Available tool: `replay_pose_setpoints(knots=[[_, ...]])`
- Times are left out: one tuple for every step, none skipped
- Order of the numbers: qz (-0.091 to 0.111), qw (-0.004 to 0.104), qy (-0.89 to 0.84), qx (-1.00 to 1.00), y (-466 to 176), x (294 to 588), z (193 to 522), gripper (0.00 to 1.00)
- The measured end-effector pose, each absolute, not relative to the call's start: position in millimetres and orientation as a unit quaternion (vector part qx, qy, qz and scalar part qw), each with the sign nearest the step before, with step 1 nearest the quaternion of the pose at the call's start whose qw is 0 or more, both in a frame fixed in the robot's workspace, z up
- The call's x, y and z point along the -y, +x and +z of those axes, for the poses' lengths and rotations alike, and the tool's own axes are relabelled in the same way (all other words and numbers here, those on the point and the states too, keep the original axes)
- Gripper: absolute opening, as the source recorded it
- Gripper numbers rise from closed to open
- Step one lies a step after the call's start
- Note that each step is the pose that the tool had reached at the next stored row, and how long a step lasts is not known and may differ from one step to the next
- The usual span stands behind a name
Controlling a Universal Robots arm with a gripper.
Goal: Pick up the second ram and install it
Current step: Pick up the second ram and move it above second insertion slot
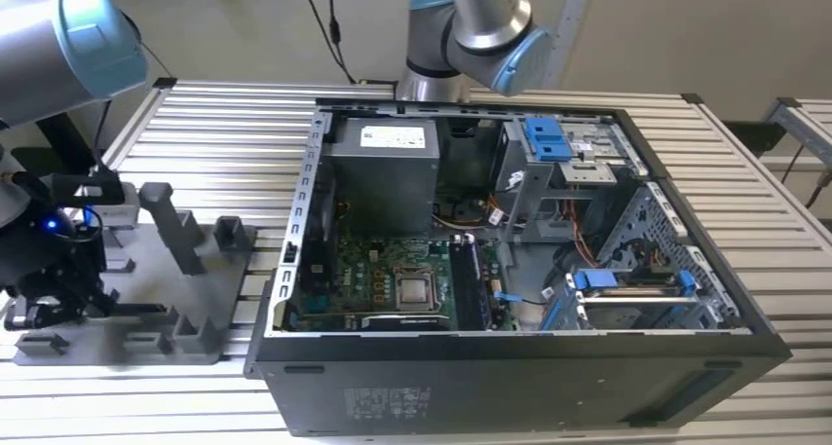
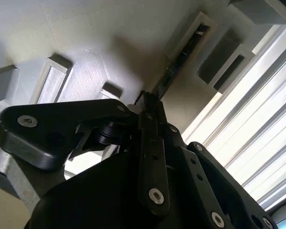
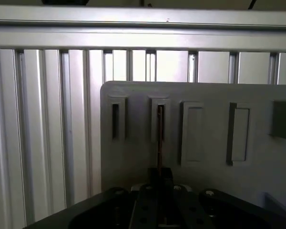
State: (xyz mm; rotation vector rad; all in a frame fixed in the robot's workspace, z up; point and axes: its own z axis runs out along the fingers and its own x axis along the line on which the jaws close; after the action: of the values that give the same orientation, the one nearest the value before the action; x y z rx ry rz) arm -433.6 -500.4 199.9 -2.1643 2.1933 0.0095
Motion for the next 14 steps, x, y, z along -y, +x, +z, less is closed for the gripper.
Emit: replay_pose_setpoints(knots=[[0.003,0.03,-0.702,-0.711,-434,500,201,0.14],[0.003,0.03,-0.702,-0.711,-434,500,202,0.14],[0.003,0.03,-0.702,-0.711,-434,500,203,0.14],[0.003,0.03,-0.702,-0.711,-434,500,204,0.14],[0.003,0.03,-0.702,-0.711,-434,500,206,0.14],[0.003,0.03,-0.702,-0.711,-434,500,207,0.14],[0.003,0.03,-0.702,-0.711,-434,500,208,0.14],[0.003,0.03,-0.702,-0.711,-434,500,208,0.14],[0.003,0.03,-0.702,-0.711,-434,500,209,0.14],[0.003,0.03,-0.702,-0.711,-434,500,210,0.14],[0.003,0.03,-0.702,-0.711,-434,500,211,0.14],[0.003,0.03,-0.702,-0.711,-434,500,212,0.14],[0.003,0.03,-0.702,-0.711,-434,500,214,0.14],[0.003,0.03,-0.702,-0.711,-434,500,215,0.14]])
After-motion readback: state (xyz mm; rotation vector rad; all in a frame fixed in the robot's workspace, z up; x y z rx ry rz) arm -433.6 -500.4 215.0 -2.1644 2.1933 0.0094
